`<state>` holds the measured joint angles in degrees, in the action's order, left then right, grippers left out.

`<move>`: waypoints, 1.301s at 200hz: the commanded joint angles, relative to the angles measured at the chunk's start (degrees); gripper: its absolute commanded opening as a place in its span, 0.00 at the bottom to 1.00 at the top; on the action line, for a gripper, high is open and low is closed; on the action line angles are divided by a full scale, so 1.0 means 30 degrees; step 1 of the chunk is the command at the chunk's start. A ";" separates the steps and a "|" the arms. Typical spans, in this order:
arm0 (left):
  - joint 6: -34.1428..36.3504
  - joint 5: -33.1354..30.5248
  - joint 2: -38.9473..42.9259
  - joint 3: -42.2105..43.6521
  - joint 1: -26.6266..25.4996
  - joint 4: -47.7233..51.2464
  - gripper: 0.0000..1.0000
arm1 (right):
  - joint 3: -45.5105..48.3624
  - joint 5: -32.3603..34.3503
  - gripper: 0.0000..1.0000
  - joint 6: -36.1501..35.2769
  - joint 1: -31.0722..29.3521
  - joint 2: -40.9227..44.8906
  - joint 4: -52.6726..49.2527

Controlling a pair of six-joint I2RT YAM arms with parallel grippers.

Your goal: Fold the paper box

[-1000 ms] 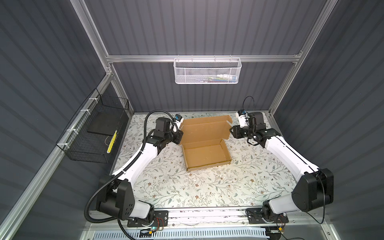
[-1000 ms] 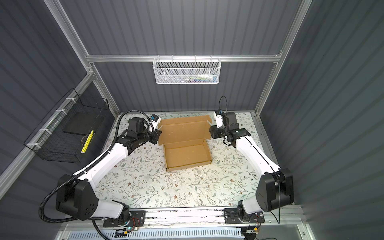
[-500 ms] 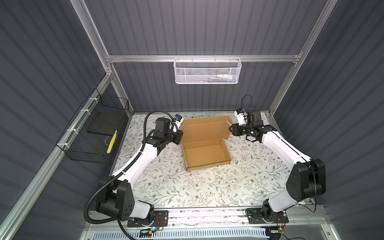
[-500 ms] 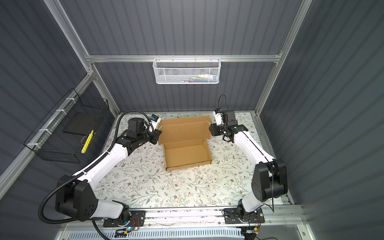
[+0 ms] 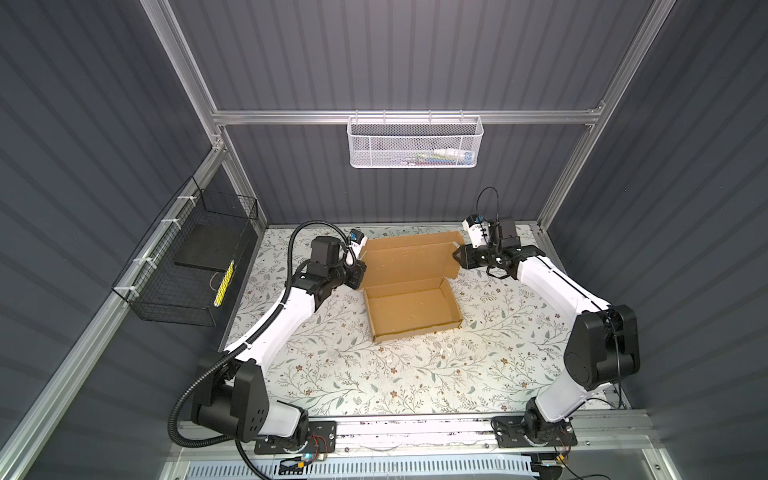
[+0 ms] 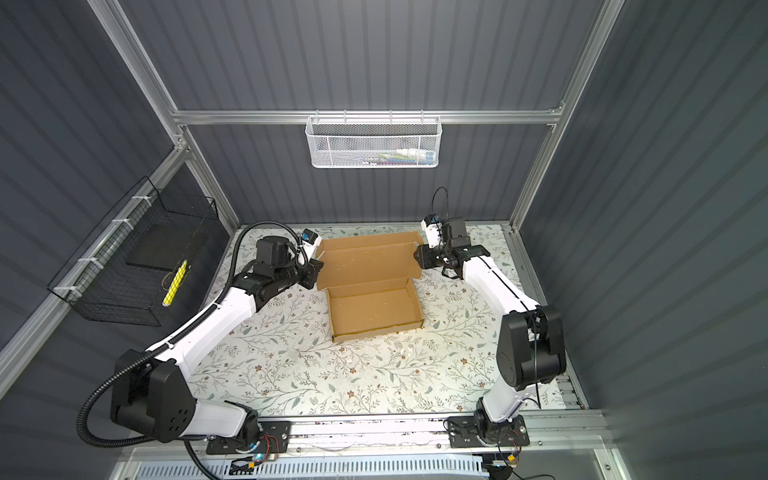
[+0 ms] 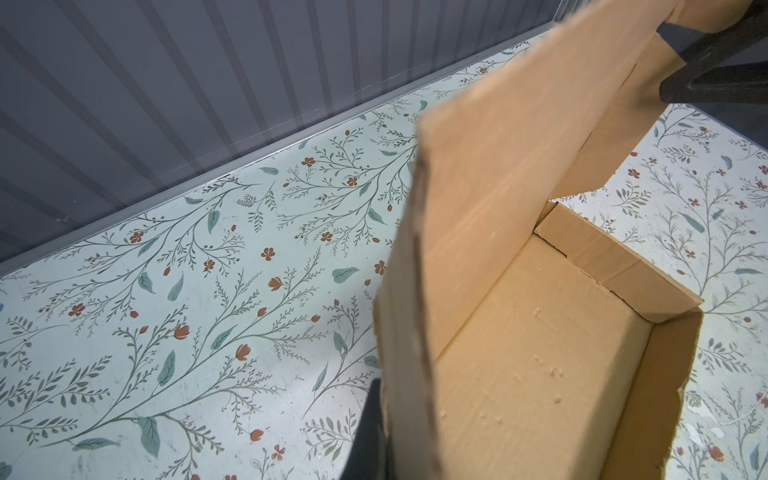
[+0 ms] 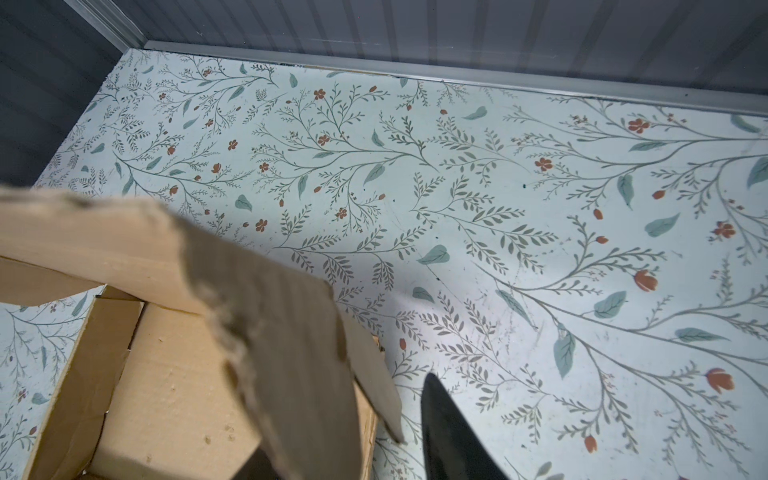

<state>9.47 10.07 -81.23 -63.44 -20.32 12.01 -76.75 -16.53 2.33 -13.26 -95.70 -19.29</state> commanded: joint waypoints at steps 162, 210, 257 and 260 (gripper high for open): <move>-0.0885 -0.0484 -0.0129 -0.0112 0.0007 0.0012 0.07 | -0.0272 -0.0246 0.06 -0.0470 0.0024 0.0038 0.0189; -0.1473 -0.0105 -0.0173 -0.0116 0.0122 0.0390 0.23 | 0.0337 0.0032 0.05 -0.0425 -0.0136 0.0694 0.0277; -0.1766 0.0276 -0.0253 -0.0100 0.0155 0.0618 0.31 | 0.0940 0.0629 0.05 -0.0424 -0.0414 0.1295 0.0204; -0.1758 0.0278 -0.0234 -0.0091 0.0151 0.0646 0.31 | 0.0970 0.0664 0.05 -0.0424 -0.0441 0.1334 0.0217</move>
<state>5.30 9.65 -81.28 -63.24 -20.16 12.40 -74.94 -15.84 1.39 -13.96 -93.58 -18.90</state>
